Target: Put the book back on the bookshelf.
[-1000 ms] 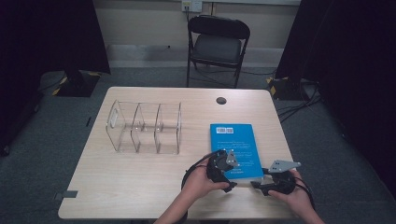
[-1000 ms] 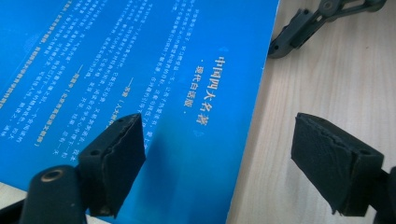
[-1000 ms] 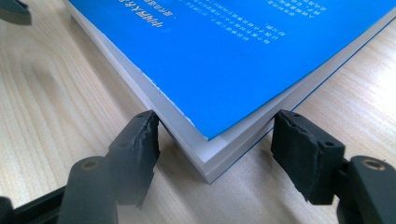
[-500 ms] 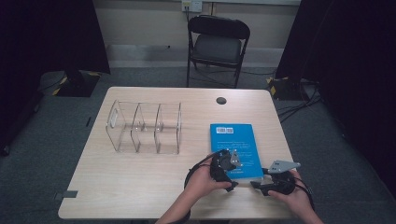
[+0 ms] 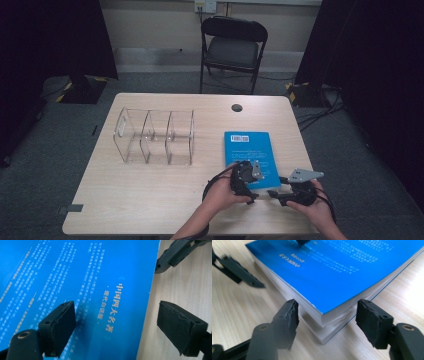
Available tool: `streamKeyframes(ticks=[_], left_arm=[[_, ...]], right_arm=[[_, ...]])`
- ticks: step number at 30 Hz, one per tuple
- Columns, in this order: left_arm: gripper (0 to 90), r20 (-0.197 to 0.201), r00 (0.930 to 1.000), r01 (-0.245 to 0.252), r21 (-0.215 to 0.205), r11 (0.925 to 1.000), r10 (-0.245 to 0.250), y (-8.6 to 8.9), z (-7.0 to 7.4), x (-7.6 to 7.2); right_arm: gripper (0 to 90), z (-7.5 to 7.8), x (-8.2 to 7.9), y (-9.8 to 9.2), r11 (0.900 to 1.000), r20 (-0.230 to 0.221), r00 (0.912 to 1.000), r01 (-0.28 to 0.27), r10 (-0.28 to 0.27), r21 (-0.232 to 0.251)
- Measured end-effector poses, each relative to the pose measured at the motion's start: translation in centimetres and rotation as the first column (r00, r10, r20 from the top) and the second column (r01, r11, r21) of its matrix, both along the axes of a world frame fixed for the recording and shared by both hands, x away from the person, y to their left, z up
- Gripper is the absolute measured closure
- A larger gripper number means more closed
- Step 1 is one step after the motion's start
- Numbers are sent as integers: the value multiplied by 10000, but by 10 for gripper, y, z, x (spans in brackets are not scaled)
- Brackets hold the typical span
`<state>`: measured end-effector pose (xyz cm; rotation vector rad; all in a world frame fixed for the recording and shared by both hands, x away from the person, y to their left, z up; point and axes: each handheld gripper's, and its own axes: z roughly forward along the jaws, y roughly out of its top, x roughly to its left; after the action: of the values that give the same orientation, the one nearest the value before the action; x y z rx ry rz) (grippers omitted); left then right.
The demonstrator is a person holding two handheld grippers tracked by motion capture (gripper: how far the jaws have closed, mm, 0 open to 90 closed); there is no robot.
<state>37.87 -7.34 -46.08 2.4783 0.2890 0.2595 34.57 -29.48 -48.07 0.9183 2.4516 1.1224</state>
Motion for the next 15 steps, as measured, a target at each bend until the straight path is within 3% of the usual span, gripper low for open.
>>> streamKeyframes(ticks=[8,15], left_arm=[[58,479,9987,134,344,9993,-150,-12,-5,-2],[54,288,9995,102,76,9999,-104,-8,-6,-1]], right_arm=[[367,1,2,0,9999,-49,10000,-15,16,104],[336,-6,1,-1,9999,-467,9989,-93,88,-111]])
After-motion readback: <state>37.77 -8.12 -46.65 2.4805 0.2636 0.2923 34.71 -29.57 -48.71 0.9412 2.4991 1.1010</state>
